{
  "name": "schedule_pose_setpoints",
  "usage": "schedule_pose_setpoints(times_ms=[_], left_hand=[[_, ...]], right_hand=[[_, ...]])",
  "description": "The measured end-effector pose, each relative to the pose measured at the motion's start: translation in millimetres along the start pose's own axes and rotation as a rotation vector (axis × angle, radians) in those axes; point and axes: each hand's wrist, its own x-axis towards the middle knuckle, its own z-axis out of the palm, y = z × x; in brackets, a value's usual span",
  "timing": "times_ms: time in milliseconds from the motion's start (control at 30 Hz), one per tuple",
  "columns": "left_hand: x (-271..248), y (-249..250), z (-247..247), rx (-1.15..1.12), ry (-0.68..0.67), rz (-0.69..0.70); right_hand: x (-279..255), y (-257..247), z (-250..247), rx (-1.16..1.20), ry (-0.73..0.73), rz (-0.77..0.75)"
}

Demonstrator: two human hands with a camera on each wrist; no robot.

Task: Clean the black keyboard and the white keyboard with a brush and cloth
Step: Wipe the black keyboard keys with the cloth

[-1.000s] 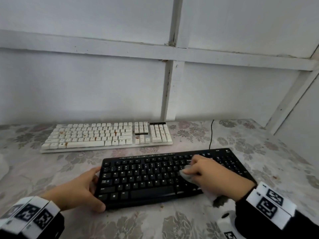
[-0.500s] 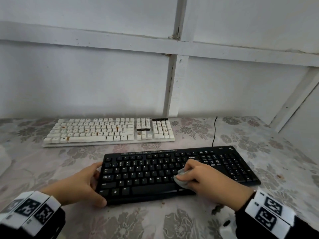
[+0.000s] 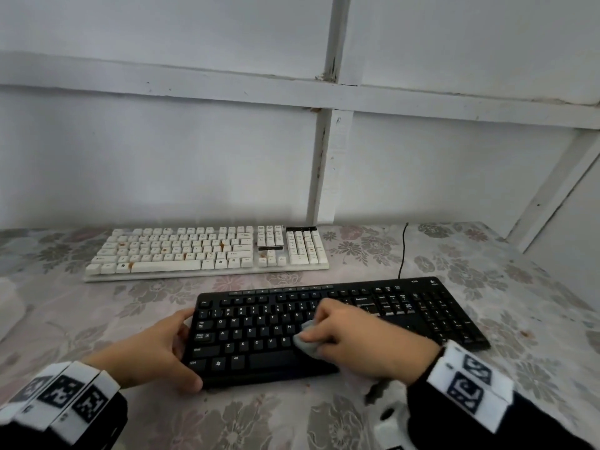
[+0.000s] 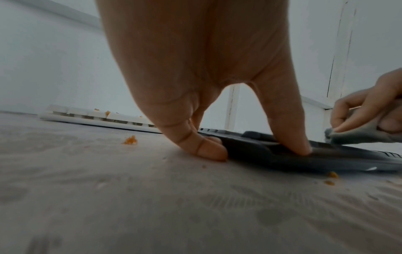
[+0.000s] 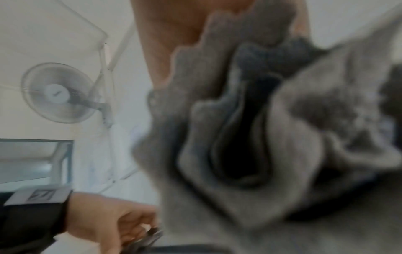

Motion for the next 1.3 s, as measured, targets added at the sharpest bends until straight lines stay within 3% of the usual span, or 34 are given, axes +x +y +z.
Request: schedule_pose_setpoints(times_ms=[167, 400, 667, 900, 1067, 1300], left_hand=[[0, -1, 0, 0.009, 0.006, 0.002], [-1, -1, -2, 0.02, -0.005, 0.012], [-3, -4, -4, 0.017, -0.014, 0.039], [3, -7, -5, -0.02, -0.013, 0.052], [4, -9, -5, -0.013, 0.006, 0.05], [7, -13, -7, 0.008, 0.019, 0.038]], right_hand=[[13, 2, 29, -0.127, 0.015, -0.022], [-15, 32, 25, -0.15, 0.071, 0.098], [-48, 73, -18, -0.236, 0.105, 0.402], [-67, 81, -6, -0.086, 0.155, 0.383], [-77, 93, -6, -0.128, 0.229, 0.411], [-108, 122, -26, -0.259, 0.203, 0.549]])
